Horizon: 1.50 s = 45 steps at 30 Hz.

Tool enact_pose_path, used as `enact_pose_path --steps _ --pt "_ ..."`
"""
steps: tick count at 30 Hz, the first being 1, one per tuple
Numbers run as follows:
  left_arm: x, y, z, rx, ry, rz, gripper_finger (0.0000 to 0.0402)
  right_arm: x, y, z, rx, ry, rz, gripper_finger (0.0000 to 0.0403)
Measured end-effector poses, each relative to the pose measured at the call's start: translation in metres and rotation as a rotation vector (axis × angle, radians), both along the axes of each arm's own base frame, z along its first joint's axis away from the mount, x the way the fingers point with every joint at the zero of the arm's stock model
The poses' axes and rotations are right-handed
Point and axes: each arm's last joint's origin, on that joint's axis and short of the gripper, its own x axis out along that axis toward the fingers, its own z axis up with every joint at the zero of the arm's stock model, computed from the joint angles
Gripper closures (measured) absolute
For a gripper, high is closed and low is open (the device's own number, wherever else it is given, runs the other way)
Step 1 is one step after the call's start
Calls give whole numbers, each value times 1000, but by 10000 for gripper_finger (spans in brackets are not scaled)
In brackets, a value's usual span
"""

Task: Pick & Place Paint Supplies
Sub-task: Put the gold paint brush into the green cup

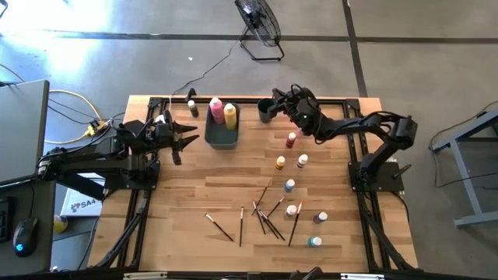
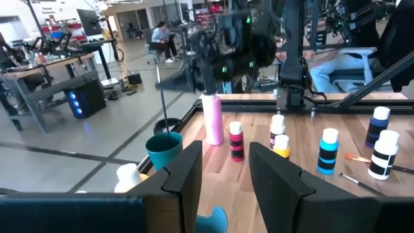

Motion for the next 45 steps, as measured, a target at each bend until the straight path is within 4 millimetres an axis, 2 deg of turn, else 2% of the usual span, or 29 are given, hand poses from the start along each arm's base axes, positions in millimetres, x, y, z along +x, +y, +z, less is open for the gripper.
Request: enact_pose_path --steps 13,30,33,40,45 --pt "0 0 0 0 3 0 277 21 -15 -36 39 16 -59 392" --pt "0 0 0 0 3 1 277 23 -15 -40 76 9 -50 389" --pt "0 0 0 0 3 0 277 23 -15 -41 81 11 -37 369" --pt "0 0 0 0 3 0 277 21 -15 -36 74 1 -78 296" --pt "0 0 0 0 3 -2 277 19 -12 -23 32 4 -87 279"
